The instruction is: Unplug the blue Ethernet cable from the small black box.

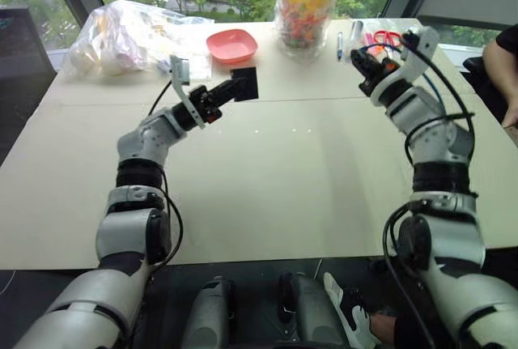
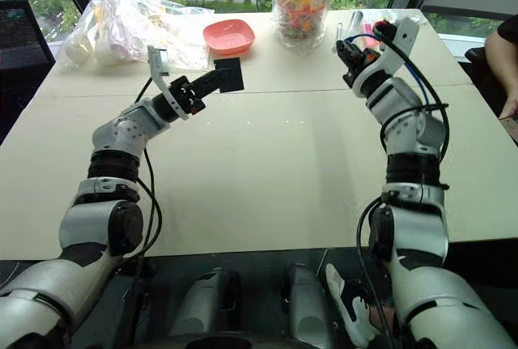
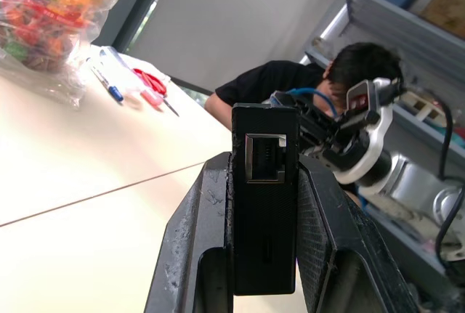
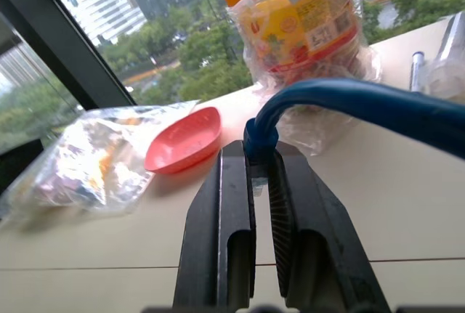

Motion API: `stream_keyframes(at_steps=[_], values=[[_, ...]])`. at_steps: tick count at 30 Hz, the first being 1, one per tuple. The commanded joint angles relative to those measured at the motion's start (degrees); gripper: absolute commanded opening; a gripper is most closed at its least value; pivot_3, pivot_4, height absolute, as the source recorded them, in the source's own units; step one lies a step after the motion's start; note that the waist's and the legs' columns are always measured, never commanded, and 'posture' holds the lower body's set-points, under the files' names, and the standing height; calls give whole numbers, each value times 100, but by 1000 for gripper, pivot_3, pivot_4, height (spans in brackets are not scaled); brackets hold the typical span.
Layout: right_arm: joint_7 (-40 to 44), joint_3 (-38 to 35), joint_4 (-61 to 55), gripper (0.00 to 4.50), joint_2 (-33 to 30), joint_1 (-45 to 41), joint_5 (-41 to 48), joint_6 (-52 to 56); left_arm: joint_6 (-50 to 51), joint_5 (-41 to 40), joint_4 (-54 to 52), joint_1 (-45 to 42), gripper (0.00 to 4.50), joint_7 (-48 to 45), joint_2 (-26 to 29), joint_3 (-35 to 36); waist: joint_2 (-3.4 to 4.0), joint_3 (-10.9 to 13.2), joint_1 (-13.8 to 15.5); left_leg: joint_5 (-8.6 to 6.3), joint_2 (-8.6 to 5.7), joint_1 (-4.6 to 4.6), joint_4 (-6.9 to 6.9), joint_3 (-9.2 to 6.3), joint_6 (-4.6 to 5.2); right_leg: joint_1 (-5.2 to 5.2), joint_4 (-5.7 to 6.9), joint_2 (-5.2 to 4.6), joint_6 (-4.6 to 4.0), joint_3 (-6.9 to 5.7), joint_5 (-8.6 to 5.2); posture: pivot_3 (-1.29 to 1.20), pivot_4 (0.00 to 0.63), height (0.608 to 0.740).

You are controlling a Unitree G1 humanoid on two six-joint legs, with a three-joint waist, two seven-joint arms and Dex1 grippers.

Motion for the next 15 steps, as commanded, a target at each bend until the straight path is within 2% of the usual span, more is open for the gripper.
stream_keyframes(at_steps=[1, 3, 5, 6, 7, 12, 13, 15], values=[[327, 320, 1069, 49, -123, -368, -762, -513, -1004, 512, -276, 35, 688, 258, -81, -310, 0, 0, -4, -1, 1, 1, -2, 4, 1, 1, -1, 3, -2, 0, 1, 0, 150, 740], [405, 425, 1484, 49, -74, -346, -1011, -585, -1384, 741, -358, 155, 688, 417, -155, -482, -1, 0, 3, -1, 3, 2, -2, 7, 1, 3, -3, 7, -4, 0, 2, 0, 150, 740], [460, 439, 1778, 849, -19, -316, -1158, -627, -1635, 864, -480, 275, 688, 555, -240, -591, -1, 0, 5, -1, 4, 2, -2, 11, 1, 3, -2, 5, -4, 0, 2, 0, 150, 740], [480, 429, 1886, 1097, 7, -299, -1219, -665, -1723, 913, -545, 332, 688, 629, -279, -632, -1, 0, 10, 0, 3, 1, -1, 13, 1, 2, -2, 3, -4, 1, 3, 0, 150, 740], [504, 418, 1967, 1501, 30, -280, -1271, -691, -1802, 969, -610, 391, 688, 680, -315, -684, 0, 0, 12, 0, 3, 0, 0, 14, 1, 1, -1, 0, -4, 1, 3, 0, 150, 740], [564, 377, 2080, 4151, 80, -199, -1413, -498, -1990, 1125, -852, 598, 688, 946, -493, -863, 0, 0, 21, 0, 3, 0, 5, 15, 1, 2, 0, -5, 2, 1, 6, 0, 150, 740], [681, 381, 1970, 4444, 90, -150, -1363, -238, -2014, 1142, -850, 613, 688, 974, -516, -889, 0, 0, 21, 0, 3, 0, 6, 13, 1, 4, 0, -5, 3, 1, 6, 0, 150, 740], [1262, 591, 990, 4444, 97, 312, -1083, 754, -2153, 1254, -775, 635, 688, 1023, -559, -986, 0, 0, 21, 0, 3, 1, 7, 13, 1, 5, -1, -5, 3, 1, 6, 0, 150, 740]])
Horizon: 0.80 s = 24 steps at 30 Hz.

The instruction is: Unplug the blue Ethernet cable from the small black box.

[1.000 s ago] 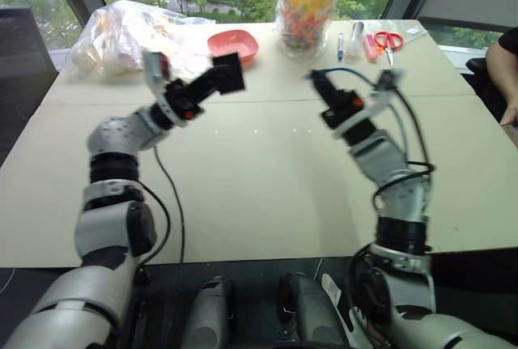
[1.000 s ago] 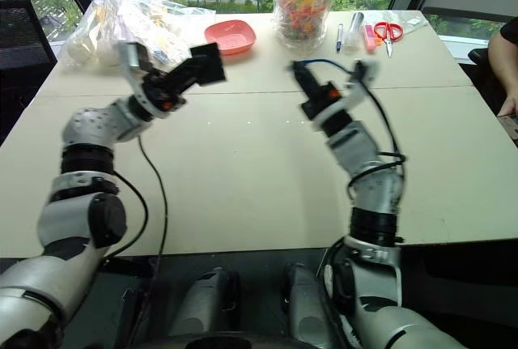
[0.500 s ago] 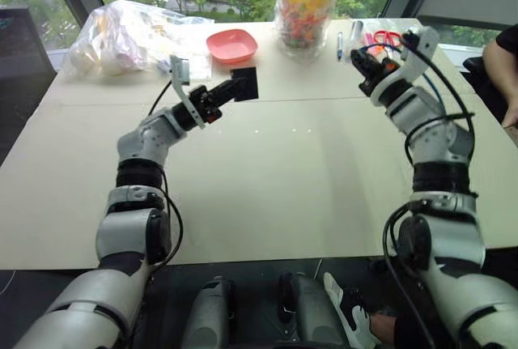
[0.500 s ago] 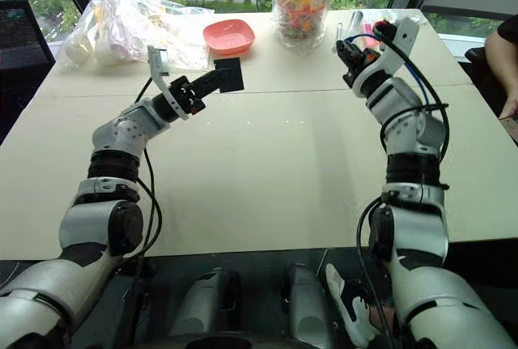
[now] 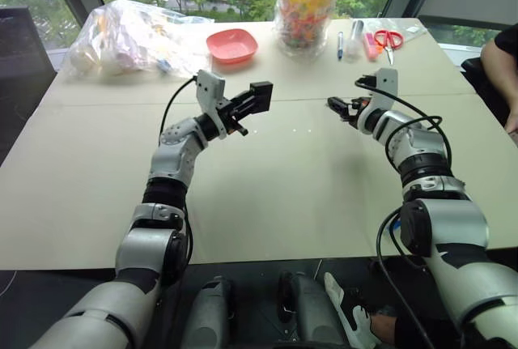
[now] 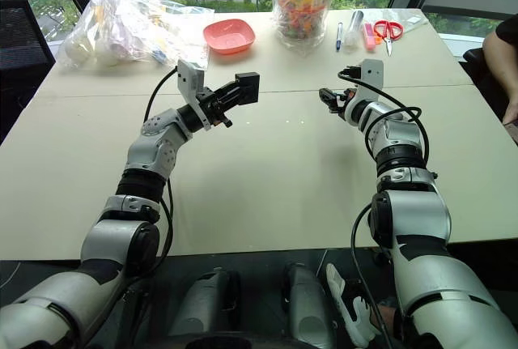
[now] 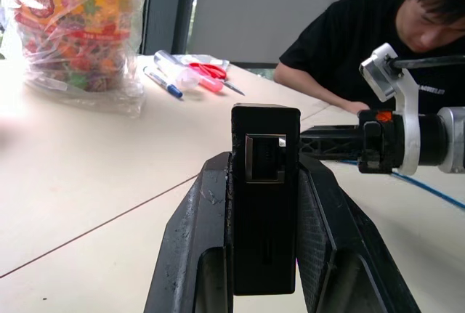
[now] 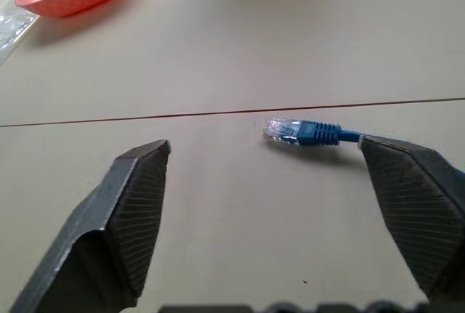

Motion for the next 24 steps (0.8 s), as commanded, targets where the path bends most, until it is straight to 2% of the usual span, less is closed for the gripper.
stream_keyframes(at_steps=[1, 4, 7, 10, 15, 16, 17, 22, 24], values=[[716, 253, -1719, 4444, -10, 681, 372, 1359, -346, 176, -107, -10, 688, 92, -54, -147, 1, -1, 14, 0, 2, 1, 0, -3, 0, 2, 1, 0, 0, 0, 0, 0, 150, 740], [834, 469, -4025, 4444, -99, 1841, 826, 2478, -639, 334, 297, -93, 688, 255, -145, -195, 4, -3, 42, -2, 6, -1, -2, -15, 3, -1, 3, -1, 1, -2, -1, 0, 150, 740], [636, 310, -5484, 4444, -27, 2562, 1174, 3024, -1026, 493, 802, -201, 688, 384, -256, -239, 4, -3, 24, -5, 5, -4, 0, -26, 7, -2, 2, -5, 4, -3, -3, 0, 150, 740], [224, 37, -6258, 4444, 146, 2978, 1313, 3224, -1442, 615, 1421, -356, 688, 487, -434, -251, 3, -2, 28, -5, 7, -3, 11, -24, 7, 0, -1, -6, 21, -4, -8, 0, 150, 740], [-162, -280, -6852, 4444, 357, 3281, 1469, 3210, -1956, 870, 2385, -613, 688, 564, -615, -307, 2, -2, 24, -5, 7, -3, 16, -29, 7, 3, -8, -5, 15, -7, -1, 0, 150, 740], [-198, -309, -6905, 4500, 372, 3310, 1486, 3202, -2011, 891, 2501, -646, 1598, 561, -621, -301, 2, -2, 18, -5, 7, -3, 15, -28, 7, 3, -9, -5, 15, -7, -1, 0, 150, 740], [-229, -327, -6947, 4500, 382, 3334, 1495, 3184, -2051, 913, 2579, -671, 1888, 534, -623, -301, 2, -2, 18, -6, 7, -3, 12, -28, 7, 2, -11, -5, 17, -7, -2, 0, 150, 740], [-230, -398, -7054, 4500, 290, 3465, 1510, 3096, -2037, 925, 2485, -631, 4288, 231, -490, -293, 2, -2, 22, -7, 4, -7, 5, -27, 9, -3, -12, -3, 17, -7, -2, 0, 150, 740], [-156, -385, -7119, 4500, 178, 3545, 1488, 3035, -1704, 787, 2050, -510, 4445, -99, -321, -273, 1, -2, 19, -7, 5, -6, 5, -27, 9, -2, -12, -3, 17, -7, -2, 0, 150, 740]])
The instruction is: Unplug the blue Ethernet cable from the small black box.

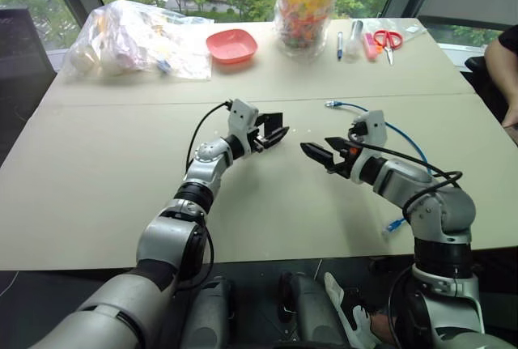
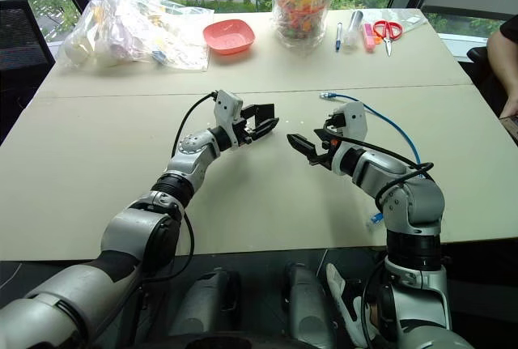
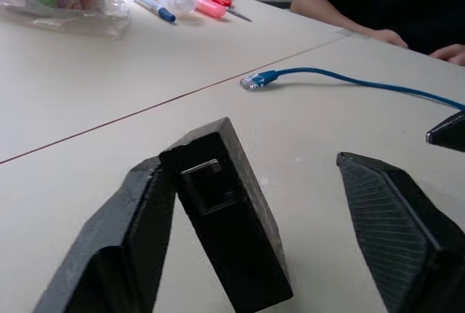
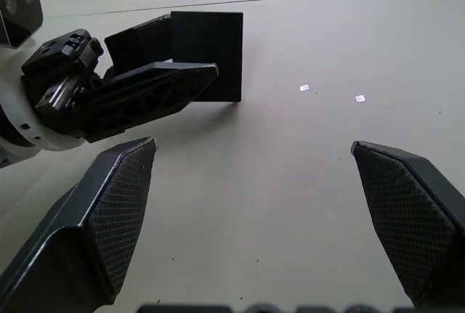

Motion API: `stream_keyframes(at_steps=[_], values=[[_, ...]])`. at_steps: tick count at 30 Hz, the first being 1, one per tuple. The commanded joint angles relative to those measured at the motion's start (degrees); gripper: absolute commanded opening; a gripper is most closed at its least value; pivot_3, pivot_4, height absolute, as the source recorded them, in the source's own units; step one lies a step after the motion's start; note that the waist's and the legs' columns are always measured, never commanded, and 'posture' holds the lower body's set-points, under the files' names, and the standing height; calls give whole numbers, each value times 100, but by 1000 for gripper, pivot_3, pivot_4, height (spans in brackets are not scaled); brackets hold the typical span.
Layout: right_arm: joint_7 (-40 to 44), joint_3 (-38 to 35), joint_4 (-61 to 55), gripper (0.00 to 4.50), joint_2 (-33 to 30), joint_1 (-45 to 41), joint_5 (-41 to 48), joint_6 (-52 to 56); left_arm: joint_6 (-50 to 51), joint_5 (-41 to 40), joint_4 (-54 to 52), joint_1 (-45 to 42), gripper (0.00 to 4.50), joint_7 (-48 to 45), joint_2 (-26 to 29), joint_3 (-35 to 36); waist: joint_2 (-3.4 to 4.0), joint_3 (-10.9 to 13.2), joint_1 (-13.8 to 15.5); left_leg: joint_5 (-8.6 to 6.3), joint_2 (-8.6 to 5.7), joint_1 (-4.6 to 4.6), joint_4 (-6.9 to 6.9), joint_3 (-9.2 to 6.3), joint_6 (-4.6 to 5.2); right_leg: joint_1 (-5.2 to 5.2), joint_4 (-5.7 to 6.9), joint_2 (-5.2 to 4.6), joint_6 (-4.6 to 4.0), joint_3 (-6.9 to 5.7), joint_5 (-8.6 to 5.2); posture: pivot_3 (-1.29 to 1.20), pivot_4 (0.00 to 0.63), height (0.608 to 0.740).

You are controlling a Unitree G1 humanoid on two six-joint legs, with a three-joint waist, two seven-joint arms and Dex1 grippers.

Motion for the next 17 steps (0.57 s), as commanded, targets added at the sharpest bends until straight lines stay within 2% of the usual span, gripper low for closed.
stream_keyframes(at_steps=[1, 5, 7, 10, 14, 17], values=[[137, -143, -343, 4500, -227, 115, 69, -203, 476, -243, -942, 92, 4445, -591, 320, 32, 0, 0, -3, 0, 1, 0, 0, 0, 0, 0, 0, 0, 0, 0, 0, 0, 150, 740], [353, -186, -497, 4500, -408, 339, 186, -296, 2128, -795, -3114, 883, 4445, -1188, 907, -52, 0, 0, -37, 0, 6, 3, -2, 0, 0, 0, 1, 2, -1, 3, -1, 0, 150, 740], [526, -175, -621, 4500, -486, 483, 251, -358, 3025, -1163, -4351, 1398, 4445, -1281, 1277, -32, 1, 0, -33, 0, 10, 4, -4, 0, 0, -1, 2, 5, -2, 5, -1, 0, 150, 740], [701, -128, -705, 4500, -551, 649, 312, -433, 3817, -1412, -5694, 2073, 4445, -1210, 1789, -15, 1, 0, -15, 0, 14, 5, -4, -2, 0, 1, 2, 8, -2, 7, -2, 0, 150, 740], [845, 84, -679, 4500, -591, 703, 243, -543, 4702, -1814, -6710, 2686, 4445, -827, 2195, 263, 1, 0, 7, 0, 12, 6, 6, -4, -1, 8, 0, 3, -7, 7, -6, 0, 150, 740], [912, 150, -657, 4500, -581, 687, 283, -591, 4870, -1914, -7019, 2944, 4445, -613, 2323, 357, 1, 0, 13, 0, 8, 5, 8, -6, -2, 10, -4, -2, -22, 6, -15, 0, 150, 740]])
